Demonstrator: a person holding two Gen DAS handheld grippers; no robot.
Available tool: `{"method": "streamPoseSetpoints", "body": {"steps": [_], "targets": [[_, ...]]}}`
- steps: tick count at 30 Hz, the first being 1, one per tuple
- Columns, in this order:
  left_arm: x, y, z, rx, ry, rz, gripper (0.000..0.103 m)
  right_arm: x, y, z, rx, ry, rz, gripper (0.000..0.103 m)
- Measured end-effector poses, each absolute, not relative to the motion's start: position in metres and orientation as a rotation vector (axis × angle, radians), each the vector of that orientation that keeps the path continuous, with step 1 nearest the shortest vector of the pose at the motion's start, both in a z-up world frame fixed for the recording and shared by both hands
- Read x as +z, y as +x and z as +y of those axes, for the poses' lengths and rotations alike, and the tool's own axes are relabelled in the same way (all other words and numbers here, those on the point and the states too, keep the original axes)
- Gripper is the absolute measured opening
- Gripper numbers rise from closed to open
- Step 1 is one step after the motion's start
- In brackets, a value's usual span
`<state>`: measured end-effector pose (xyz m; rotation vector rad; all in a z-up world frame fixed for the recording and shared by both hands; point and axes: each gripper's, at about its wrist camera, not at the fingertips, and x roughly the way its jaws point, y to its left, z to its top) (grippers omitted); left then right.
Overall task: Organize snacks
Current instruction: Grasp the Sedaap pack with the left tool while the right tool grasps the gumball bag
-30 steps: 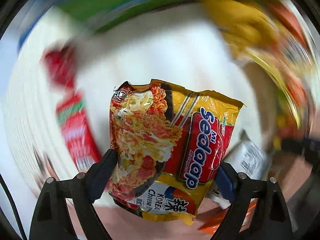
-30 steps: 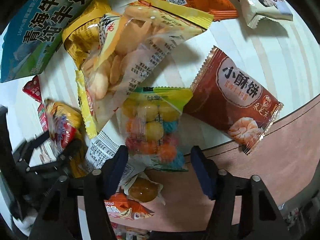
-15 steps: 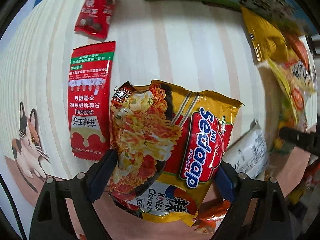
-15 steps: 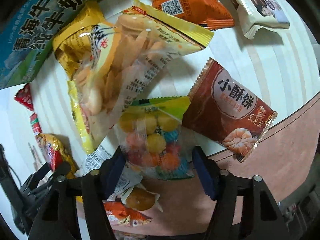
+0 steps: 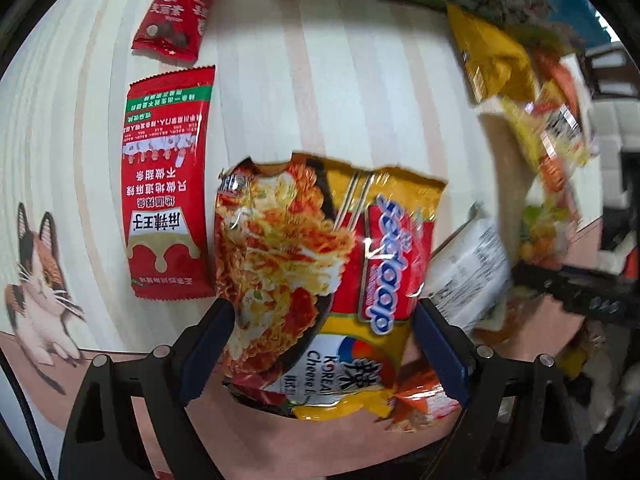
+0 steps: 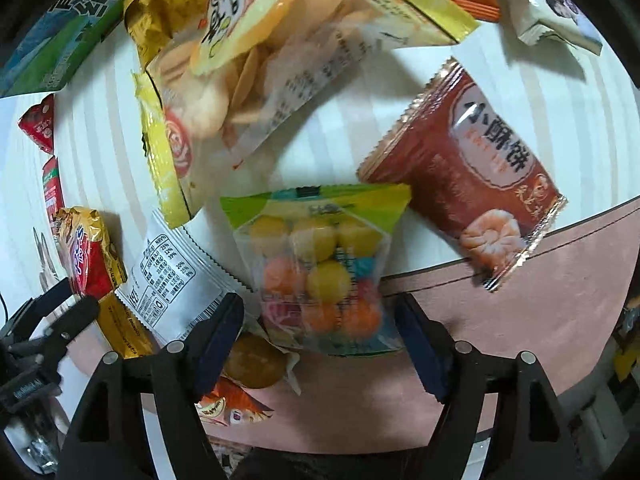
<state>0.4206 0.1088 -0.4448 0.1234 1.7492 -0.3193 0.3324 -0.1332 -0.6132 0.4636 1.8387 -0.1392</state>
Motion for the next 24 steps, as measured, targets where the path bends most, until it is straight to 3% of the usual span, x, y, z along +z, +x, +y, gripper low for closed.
{"method": "streamPoseSetpoints", "body": {"steps": [2,10,15,24], "targets": [[-0.435,0.415,0.105,-0.31,0.165,1.753,0.091,-0.612,0.331,-0.136,-0.161,0.47,1.829,0.08],[-0.48,0.412,0.088,-0.243,0.248,1.726,0.09,-0.612,0.339,-0.156,-0.244,0.561,1.783,0.079],[-0.516,0.423,0.073,-0.203,0.204,1.697,0.085,-0.6,0.337,-0.17,-0.288,0.526,1.738,0.055],[-0.486,0.406,0.087,-0.127,0.08,1.665,0.085,-0.583,0.325,-0.173,-0.278,0.51,1.706,0.05]]}}
